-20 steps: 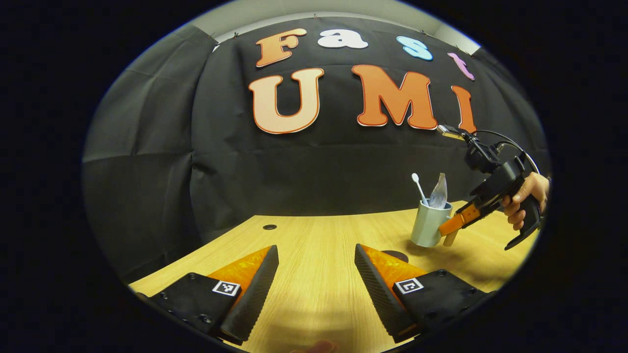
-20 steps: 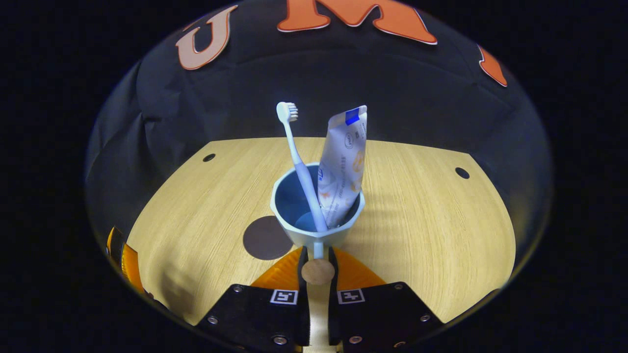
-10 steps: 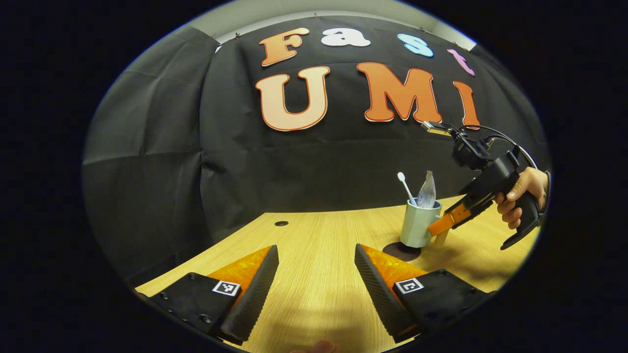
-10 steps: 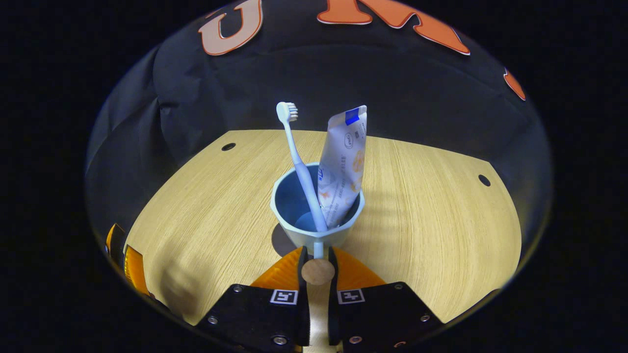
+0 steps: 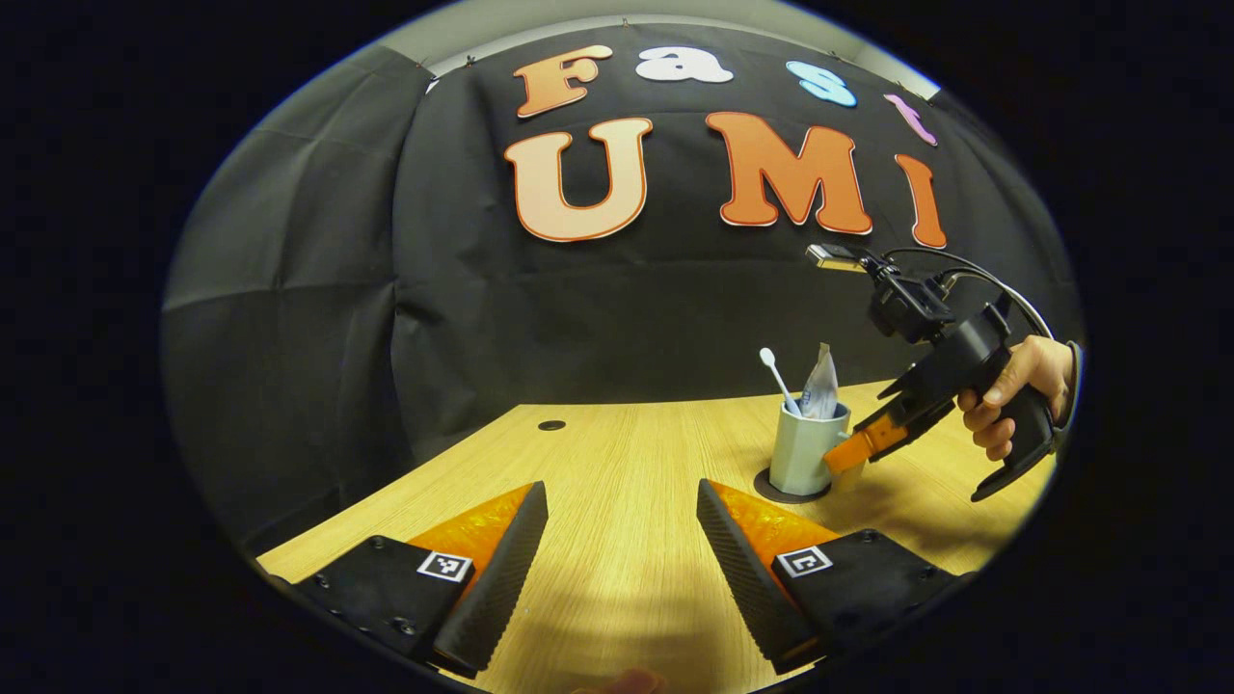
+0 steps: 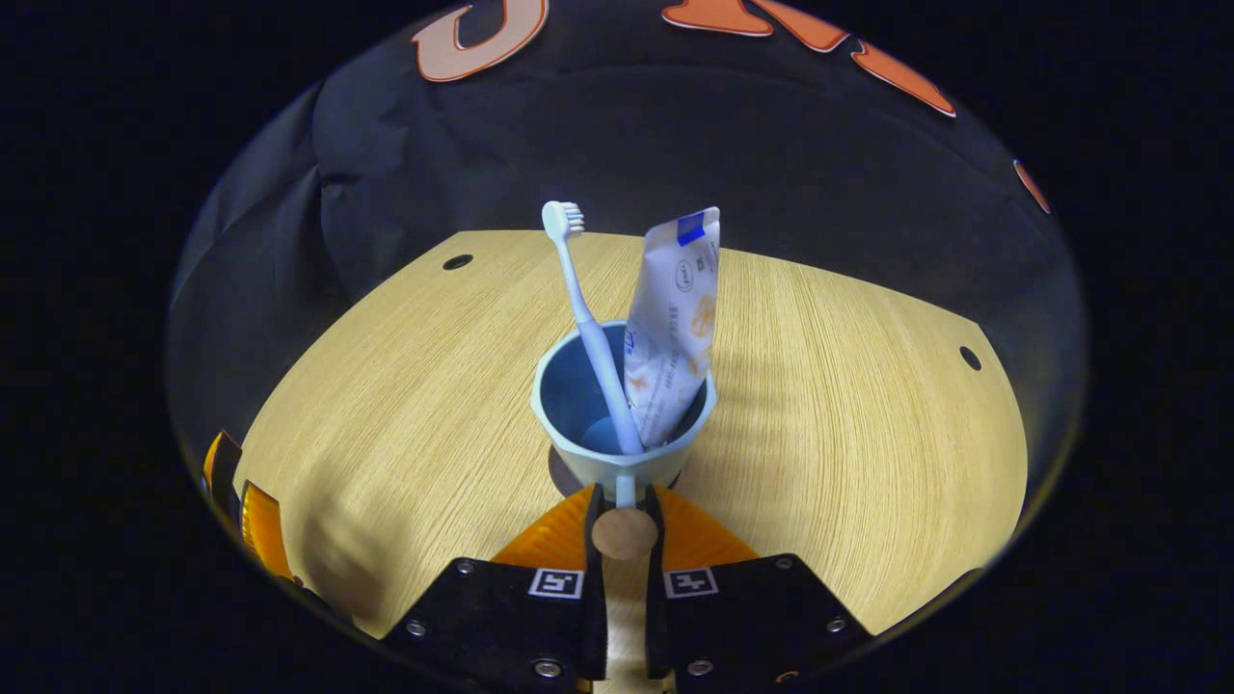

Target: Put the toothbrush and toothpaste on the desktop into the cup, then pick up the cup and place it on the coaster on the desktop.

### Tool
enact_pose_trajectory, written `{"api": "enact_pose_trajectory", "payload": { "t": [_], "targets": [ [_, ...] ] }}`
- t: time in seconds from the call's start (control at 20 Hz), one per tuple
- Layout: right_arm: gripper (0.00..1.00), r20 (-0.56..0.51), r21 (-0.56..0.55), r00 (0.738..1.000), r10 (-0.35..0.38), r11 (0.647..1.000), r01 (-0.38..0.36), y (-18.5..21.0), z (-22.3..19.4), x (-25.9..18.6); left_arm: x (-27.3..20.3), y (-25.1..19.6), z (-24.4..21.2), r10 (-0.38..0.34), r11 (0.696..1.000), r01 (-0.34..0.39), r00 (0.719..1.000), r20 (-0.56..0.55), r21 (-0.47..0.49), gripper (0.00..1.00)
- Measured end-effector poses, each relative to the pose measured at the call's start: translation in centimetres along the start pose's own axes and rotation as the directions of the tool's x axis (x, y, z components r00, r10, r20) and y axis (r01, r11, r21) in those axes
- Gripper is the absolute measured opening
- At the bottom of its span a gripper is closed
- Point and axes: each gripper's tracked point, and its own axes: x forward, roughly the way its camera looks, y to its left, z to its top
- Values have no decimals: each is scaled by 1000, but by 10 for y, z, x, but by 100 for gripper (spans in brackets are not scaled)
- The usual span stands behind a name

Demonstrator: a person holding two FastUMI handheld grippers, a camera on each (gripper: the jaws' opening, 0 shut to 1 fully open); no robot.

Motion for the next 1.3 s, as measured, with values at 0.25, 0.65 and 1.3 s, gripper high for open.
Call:
{"api": "enact_pose_trajectory", "payload": {
  "t": [0.25, 0.65, 1.3],
  "targets": [
    [39, 53, -5, 995, 89, 996, -89, 5, 4, -11, 9, -7, -14, -10, 1000, 9, 999, -42, -21, 99],
    [66, 230, -45, 966, 119, 993, -112, -14, 14, -59, 13, -36, 7, -47, 998, 47, 999, -10, -32, 99],
    [76, 590, -71, 807, 3, 996, 48, -88, 19, -146, 11, -90, 64, -107, 993, 110, 988, 108, -29, 99]
  ]
}}
